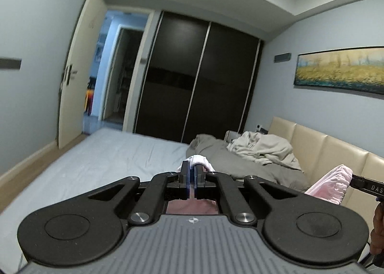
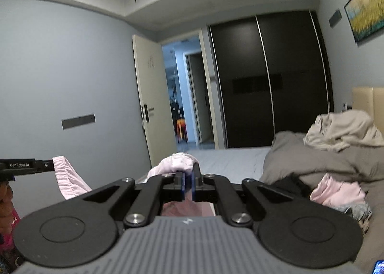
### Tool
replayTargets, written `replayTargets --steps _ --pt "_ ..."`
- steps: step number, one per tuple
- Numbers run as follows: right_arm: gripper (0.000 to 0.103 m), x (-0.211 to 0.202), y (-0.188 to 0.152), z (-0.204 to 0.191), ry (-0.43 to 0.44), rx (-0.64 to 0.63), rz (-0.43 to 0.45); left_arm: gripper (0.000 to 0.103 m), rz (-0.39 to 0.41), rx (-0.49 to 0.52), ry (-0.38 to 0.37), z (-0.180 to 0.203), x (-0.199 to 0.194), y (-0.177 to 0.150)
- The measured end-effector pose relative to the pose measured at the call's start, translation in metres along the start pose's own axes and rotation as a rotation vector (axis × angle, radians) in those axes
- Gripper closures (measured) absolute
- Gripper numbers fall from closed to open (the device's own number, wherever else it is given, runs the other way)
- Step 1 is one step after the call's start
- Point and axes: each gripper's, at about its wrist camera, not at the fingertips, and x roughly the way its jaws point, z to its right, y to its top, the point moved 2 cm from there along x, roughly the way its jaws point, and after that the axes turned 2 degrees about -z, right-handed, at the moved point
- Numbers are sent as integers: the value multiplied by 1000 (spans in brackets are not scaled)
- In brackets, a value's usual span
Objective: Fold clothes
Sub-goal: 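Hold the pink garment raised by both cuffs, grippers spread apart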
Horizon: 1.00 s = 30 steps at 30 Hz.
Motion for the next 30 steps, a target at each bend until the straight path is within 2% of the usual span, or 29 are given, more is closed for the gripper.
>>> replayTargets --steps 8,15,23,30 --pt "97 -27 38 10 29 27 0 102 71 -35 -66 7 -10 26" --pt "97 -53 66 -4 32 -19 58 102 100 -55 -99 4 -18 38" --pt "97 -73 60 -24 18 -75 12 102 84 -63 -160 5 -22 20" --pt "97 -74 58 -26 -4 -87 -22 102 68 -88 -196 -6 -15 12"
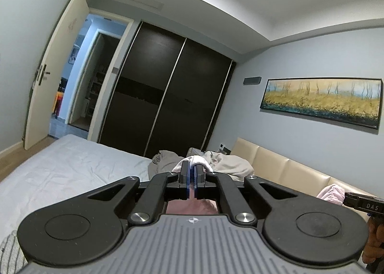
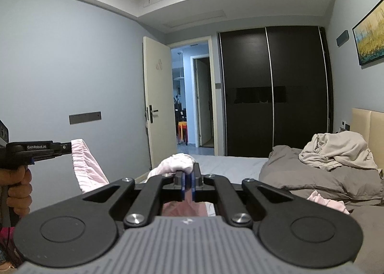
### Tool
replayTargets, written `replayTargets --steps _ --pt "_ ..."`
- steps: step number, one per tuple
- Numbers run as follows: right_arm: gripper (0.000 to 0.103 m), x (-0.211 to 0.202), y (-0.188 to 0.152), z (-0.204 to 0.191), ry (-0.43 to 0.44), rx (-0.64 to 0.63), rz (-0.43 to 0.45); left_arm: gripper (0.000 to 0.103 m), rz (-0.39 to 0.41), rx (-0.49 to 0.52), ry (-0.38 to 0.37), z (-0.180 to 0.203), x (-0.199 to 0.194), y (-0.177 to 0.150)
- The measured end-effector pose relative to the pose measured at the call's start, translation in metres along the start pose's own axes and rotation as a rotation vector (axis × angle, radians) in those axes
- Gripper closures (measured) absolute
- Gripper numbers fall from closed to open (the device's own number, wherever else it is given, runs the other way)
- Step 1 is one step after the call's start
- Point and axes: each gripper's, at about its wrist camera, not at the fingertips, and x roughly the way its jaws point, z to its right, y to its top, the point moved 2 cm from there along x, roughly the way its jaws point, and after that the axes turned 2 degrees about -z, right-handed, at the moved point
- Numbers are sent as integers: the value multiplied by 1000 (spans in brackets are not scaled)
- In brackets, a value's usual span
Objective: Fold clothes
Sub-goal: 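Hold the pink garment raised by both cuffs, grippers spread apart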
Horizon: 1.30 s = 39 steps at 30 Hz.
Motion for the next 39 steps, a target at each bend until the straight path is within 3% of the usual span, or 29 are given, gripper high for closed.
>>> replayTargets --steps 6,14,23,26,28,31,39 --pt "97 9 -1 5 30 9 -11 102 -10 -22 1 -13 2 -4" --pt "97 40 -24 17 76 73 -26 102 -80 -39 26 -22 15 -22" --pt "97 114 -53 61 114 126 -117 102 -147 -64 9 -45 77 -41" --pt "97 143 -49 79 143 133 -141 102 -165 -78 9 -52 100 -23" --pt "97 158 -35 89 169 150 -158 102 -169 -87 12 -50 109 -6" --pt "97 166 11 98 180 160 -164 102 -172 -86 27 -33 111 54" --pt "97 139 223 98 187 203 -138 102 -153 -99 32 39 77 238"
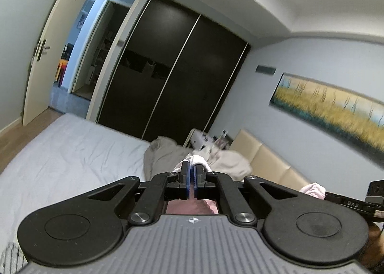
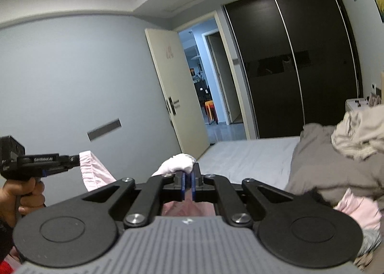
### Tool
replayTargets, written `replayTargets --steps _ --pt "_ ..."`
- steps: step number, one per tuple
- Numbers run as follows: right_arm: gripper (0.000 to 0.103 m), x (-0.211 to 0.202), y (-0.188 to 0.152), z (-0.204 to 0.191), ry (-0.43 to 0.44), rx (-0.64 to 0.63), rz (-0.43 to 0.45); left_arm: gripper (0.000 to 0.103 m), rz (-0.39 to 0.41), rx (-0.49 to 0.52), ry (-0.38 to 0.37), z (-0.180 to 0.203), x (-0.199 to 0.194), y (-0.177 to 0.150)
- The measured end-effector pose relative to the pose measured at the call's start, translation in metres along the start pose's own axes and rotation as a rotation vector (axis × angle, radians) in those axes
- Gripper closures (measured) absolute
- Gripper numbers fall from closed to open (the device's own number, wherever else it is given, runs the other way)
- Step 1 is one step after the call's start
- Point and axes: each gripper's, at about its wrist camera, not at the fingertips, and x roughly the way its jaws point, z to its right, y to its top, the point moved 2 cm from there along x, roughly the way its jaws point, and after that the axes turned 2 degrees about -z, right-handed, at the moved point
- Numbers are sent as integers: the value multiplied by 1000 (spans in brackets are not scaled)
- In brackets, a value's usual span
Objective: Fold clothes
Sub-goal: 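Hold the pink garment raised by both cuffs, grippers spread apart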
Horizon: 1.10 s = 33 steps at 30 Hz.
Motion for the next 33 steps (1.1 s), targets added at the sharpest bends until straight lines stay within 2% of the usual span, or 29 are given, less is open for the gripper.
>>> replayTargets --steps 2,5,8,15,18,27,33 --pt "97 -14 43 -12 1 6 13 102 20 24 -9 19 -13 35" --pt "97 -31 94 -31 2 -19 45 102 51 39 -29 33 -23 70" --pt "97 -41 126 -45 3 -50 84 102 81 41 -52 39 -26 93" --pt "97 -34 164 -60 19 -61 111 102 119 54 -69 42 -14 123" --pt "97 -42 178 -62 19 -81 149 102 143 78 -70 47 -11 135" --pt "97 -43 235 -68 59 -131 165 102 194 159 -36 77 3 190" --pt "97 -37 255 -66 75 -118 116 102 124 121 -28 69 21 188"
